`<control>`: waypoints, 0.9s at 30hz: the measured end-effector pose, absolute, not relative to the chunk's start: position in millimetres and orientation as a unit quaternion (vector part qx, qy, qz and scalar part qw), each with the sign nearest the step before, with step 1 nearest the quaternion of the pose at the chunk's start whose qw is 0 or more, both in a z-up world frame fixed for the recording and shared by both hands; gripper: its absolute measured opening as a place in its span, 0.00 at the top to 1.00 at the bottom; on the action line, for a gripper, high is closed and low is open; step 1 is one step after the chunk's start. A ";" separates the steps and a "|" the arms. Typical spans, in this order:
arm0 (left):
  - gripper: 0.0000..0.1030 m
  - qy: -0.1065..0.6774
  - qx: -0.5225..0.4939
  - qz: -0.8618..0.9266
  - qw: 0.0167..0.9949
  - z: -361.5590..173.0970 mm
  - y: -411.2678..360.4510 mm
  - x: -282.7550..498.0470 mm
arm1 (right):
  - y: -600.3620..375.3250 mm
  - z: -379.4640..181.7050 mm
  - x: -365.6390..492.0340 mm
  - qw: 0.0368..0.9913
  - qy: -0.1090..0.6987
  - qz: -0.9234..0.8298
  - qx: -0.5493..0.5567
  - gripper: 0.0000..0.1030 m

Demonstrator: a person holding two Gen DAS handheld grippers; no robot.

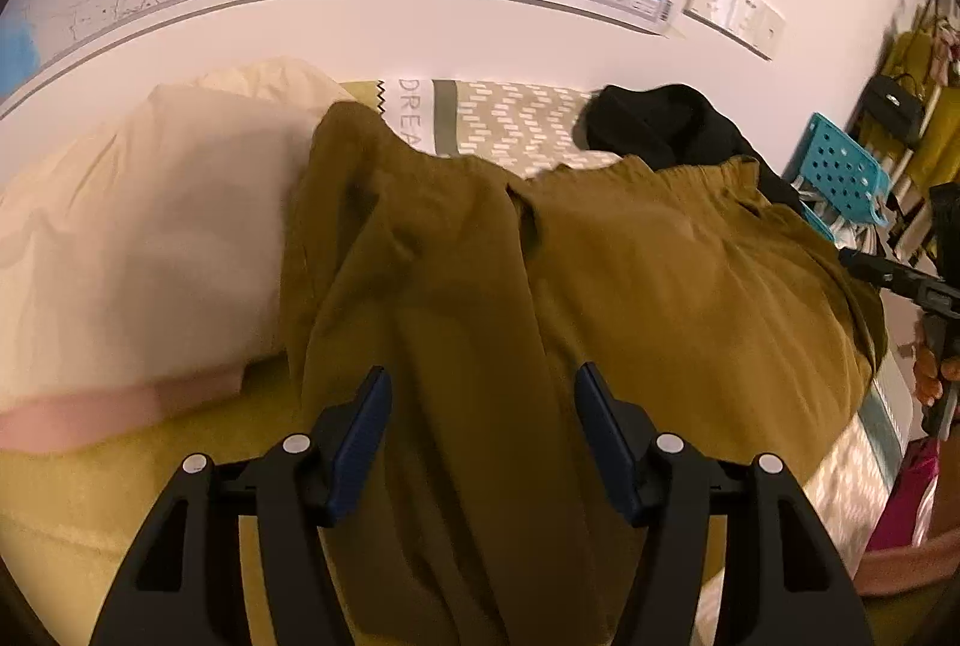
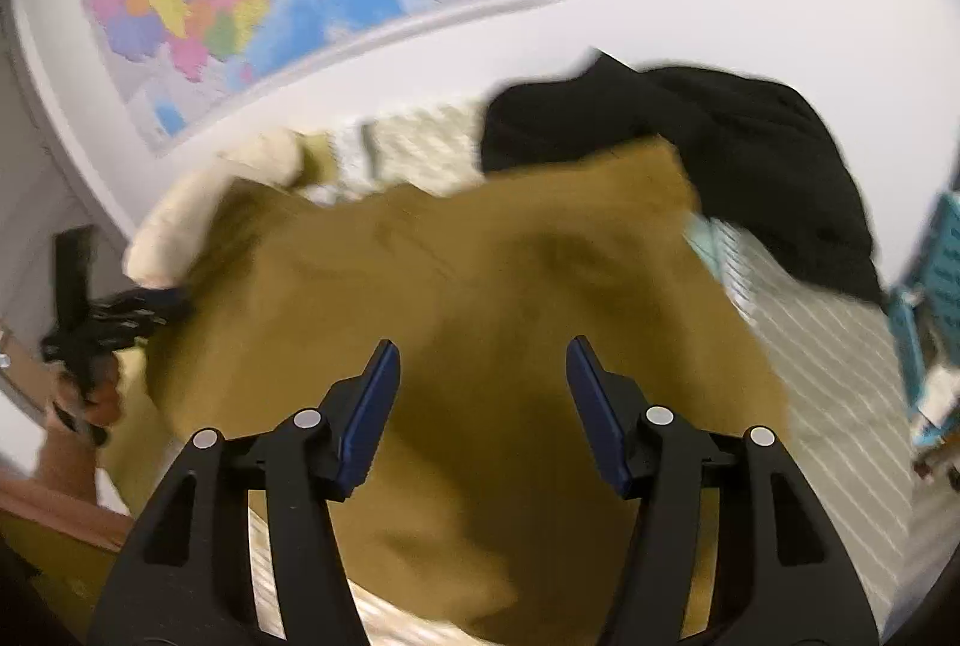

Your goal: Fold large clothes

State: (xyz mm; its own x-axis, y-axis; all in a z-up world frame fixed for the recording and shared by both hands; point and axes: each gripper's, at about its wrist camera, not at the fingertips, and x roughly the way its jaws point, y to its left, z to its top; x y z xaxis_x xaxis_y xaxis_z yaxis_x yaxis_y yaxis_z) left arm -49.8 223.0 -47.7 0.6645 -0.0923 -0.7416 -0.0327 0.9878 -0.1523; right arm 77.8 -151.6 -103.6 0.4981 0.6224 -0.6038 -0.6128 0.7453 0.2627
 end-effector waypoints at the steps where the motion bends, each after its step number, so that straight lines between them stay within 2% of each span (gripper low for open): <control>1: 0.38 0.410 -0.075 -0.015 0.909 -50.5 221.9 -51.2 | -158.7 -113.9 82.7 0.866 0.366 0.341 0.016 0.47; 2: 0.38 0.411 -0.074 -0.009 0.909 -53.8 221.4 -52.3 | -159.7 -124.5 88.6 0.865 0.378 0.330 0.019 0.55; 5: 0.35 0.417 -0.083 -0.003 0.905 -63.5 224.9 -49.8 | -167.1 -148.4 107.4 0.860 0.386 0.332 0.046 0.54; 10: 0.35 0.414 -0.091 0.013 0.906 -59.2 224.7 -53.5 | -156.5 -139.8 104.7 0.872 0.382 0.305 0.033 0.52; 15: 0.32 0.392 -0.096 0.022 0.915 -51.2 223.3 -84.7 | -182.5 -116.5 74.8 0.873 0.347 0.338 0.055 0.37; 18: 0.28 0.384 -0.093 0.036 0.918 -48.0 221.6 -103.0 | -197.5 -111.1 54.5 0.878 0.332 0.340 0.054 0.31; 20: 0.25 0.384 -0.087 0.046 0.918 -47.1 219.7 -111.2 | -209.0 -112.8 41.1 0.888 0.325 0.322 0.049 0.28; 27: 0.25 0.391 -0.074 0.058 0.916 -47.2 214.1 -127.3 | -242.0 -136.8 32.5 0.904 0.333 0.258 0.066 0.16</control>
